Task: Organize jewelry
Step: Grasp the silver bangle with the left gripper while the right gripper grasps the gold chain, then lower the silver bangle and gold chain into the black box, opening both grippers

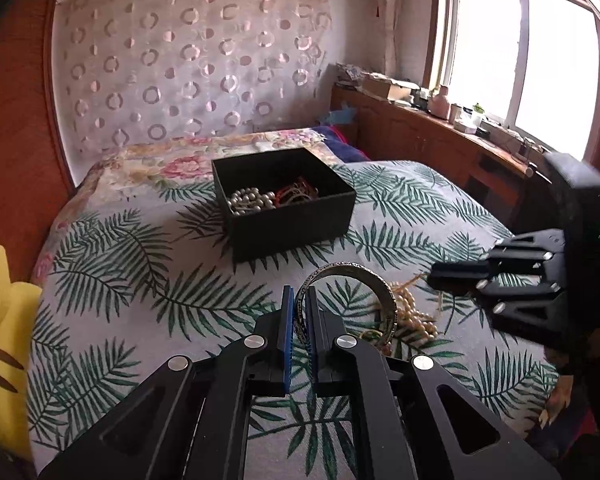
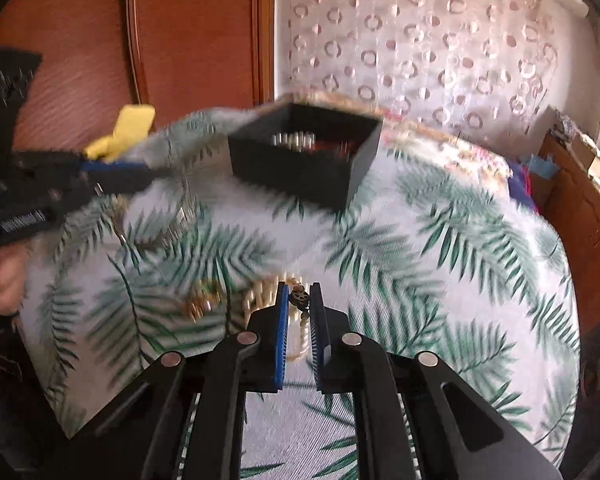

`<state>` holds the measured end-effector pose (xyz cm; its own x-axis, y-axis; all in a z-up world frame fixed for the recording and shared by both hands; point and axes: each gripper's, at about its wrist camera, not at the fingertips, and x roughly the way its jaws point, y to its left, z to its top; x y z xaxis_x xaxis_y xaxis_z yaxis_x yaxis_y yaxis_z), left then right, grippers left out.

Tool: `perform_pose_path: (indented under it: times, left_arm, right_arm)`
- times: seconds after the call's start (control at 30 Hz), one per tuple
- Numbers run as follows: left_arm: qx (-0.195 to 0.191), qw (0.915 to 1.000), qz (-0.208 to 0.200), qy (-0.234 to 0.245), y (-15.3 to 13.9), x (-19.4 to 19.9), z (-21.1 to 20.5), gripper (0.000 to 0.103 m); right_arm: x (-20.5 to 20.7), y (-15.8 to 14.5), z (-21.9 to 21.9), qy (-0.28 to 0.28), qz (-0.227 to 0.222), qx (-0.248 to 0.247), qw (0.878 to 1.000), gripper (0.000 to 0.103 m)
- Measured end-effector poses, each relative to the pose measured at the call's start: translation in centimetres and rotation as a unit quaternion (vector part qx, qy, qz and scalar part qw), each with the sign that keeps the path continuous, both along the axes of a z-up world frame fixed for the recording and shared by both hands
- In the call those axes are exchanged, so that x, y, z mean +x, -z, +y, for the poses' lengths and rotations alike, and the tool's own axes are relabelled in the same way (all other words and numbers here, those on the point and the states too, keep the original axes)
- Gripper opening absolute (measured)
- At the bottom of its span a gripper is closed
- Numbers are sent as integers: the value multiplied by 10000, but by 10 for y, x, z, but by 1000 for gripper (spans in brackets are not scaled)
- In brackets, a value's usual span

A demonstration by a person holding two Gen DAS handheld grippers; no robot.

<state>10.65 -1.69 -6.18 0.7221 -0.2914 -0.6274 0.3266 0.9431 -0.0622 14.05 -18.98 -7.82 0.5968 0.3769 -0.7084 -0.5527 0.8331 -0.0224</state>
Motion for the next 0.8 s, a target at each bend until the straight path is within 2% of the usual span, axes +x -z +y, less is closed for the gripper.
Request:
perform_pose_path:
  times: [0.37, 0.8]
  left_arm:
    - [-36, 9998, -197, -29, -17, 22, 3, 5]
    - [-85, 9996, -262, -51, -46, 71, 1, 6]
  right_arm:
    - [11, -76, 3, -203, -782, 111, 9967, 12]
    - [57, -145, 5, -469, -1074, 468, 9920, 12]
